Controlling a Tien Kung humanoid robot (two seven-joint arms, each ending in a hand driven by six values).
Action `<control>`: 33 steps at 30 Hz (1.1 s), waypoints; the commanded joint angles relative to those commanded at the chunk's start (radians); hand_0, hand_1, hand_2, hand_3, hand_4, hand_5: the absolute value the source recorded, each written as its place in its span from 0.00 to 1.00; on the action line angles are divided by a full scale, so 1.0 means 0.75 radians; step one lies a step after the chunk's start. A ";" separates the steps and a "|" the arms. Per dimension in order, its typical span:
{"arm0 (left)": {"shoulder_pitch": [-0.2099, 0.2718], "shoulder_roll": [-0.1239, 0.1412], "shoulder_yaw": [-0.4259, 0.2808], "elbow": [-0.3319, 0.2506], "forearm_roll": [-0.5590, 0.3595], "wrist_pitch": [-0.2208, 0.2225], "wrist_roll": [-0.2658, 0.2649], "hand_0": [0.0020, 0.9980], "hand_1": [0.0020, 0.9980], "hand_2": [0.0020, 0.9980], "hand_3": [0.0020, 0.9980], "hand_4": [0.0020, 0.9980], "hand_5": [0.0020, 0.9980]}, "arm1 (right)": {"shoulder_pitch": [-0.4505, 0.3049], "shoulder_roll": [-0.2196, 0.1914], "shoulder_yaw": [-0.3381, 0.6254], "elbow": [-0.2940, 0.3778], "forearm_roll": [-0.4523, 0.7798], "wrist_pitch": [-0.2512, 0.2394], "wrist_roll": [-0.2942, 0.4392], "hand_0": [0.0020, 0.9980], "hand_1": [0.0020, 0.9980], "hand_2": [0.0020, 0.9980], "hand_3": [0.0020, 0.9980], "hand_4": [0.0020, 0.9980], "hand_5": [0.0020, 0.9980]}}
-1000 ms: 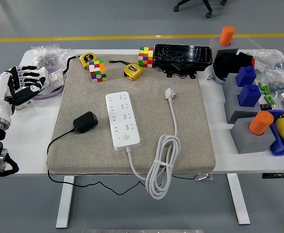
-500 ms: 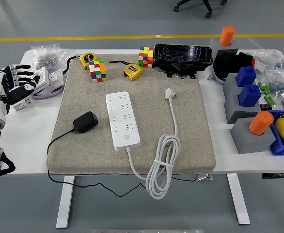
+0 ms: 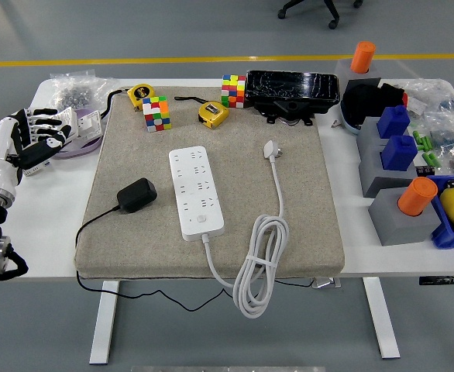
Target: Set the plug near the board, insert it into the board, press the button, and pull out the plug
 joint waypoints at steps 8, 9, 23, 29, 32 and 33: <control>-0.004 -0.003 0.000 -0.005 0.001 -0.004 0.007 0.47 0.50 0.55 0.59 0.76 0.14 | 0.007 -0.008 0.009 0.006 -0.004 0.000 -0.002 0.67 0.67 0.67 0.56 0.92 0.51; -0.005 -0.004 0.001 -0.003 0.001 -0.004 0.009 0.47 0.50 0.55 0.59 0.76 0.14 | 0.009 -0.009 0.008 0.005 -0.003 0.000 -0.003 0.67 0.67 0.67 0.56 0.92 0.51; -0.016 -0.009 0.017 0.002 0.004 -0.019 0.028 0.48 0.50 0.55 0.59 0.77 0.15 | 0.025 -0.011 0.011 0.002 0.001 0.001 -0.005 0.67 0.68 0.67 0.56 0.93 0.52; -0.022 -0.014 0.013 0.001 0.005 -0.018 0.027 0.48 0.50 0.55 0.60 0.76 0.15 | 0.025 -0.003 0.011 -0.014 0.005 -0.001 -0.005 0.67 0.67 0.67 0.56 0.93 0.52; -0.020 -0.017 0.012 -0.002 0.006 -0.019 0.027 0.48 0.50 0.55 0.60 0.76 0.15 | 0.025 -0.005 0.021 0.001 -0.003 -0.005 -0.001 0.67 0.67 0.67 0.56 0.93 0.52; -0.019 -0.016 0.012 -0.002 0.006 -0.020 0.028 0.48 0.50 0.55 0.59 0.76 0.15 | 0.026 -0.005 0.023 0.004 -0.005 -0.005 0.000 0.67 0.68 0.67 0.56 0.93 0.52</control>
